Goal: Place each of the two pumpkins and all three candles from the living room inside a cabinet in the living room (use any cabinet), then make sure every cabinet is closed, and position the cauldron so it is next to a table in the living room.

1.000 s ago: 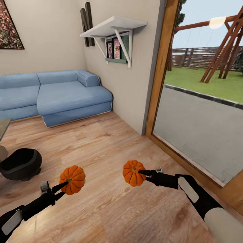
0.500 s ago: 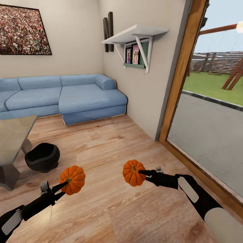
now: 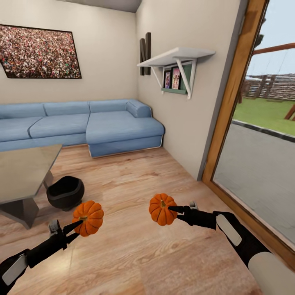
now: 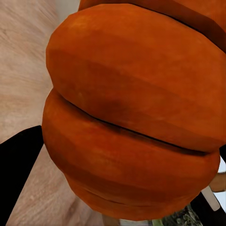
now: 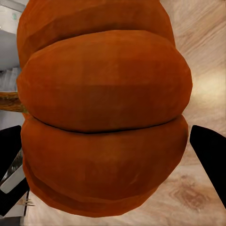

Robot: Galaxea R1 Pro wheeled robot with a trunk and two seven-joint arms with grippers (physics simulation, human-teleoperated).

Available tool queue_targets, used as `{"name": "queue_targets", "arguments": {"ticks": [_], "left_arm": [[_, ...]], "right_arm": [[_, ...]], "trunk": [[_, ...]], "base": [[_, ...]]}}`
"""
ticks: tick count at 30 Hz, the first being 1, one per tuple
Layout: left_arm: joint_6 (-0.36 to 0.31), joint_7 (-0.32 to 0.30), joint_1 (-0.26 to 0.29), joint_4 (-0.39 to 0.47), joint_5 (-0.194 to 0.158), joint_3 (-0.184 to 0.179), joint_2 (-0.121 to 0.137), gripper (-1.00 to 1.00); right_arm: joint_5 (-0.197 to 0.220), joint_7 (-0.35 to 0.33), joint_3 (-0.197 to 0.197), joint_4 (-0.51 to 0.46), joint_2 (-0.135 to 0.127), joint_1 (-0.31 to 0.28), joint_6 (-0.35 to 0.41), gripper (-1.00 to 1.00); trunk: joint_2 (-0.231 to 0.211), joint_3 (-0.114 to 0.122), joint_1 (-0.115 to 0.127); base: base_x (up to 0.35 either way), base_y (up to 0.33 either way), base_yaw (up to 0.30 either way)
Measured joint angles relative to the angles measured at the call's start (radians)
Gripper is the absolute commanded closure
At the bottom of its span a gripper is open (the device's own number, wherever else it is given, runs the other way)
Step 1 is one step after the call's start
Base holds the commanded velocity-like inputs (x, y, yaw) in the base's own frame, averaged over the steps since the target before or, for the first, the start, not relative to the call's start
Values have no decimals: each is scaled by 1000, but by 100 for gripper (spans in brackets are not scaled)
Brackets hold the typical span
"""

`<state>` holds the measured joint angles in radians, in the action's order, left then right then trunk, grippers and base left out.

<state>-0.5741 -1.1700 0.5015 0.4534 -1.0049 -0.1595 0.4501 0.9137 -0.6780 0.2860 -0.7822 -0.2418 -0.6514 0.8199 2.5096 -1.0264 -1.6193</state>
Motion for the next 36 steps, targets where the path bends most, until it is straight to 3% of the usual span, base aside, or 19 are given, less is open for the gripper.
{"name": "queue_targets", "arguments": {"ticks": [6,34,36], "left_arm": [[0,1,0,0,0,0,0,100],[1,0,0,0,0,0,2,100],[0,0,0,0,-2,0,1,100]], "right_arm": [[-1,0,0,0,0,0,0,100],[-2,2,3,0,1,0,-1,100],[1,1,3,0,1,0,0,100]], "trunk": [[-1,31,3],[-2,66,3],[-2,77,4]], "base": [[0,0,195],[-64,0,207],[0,0,208]]}}
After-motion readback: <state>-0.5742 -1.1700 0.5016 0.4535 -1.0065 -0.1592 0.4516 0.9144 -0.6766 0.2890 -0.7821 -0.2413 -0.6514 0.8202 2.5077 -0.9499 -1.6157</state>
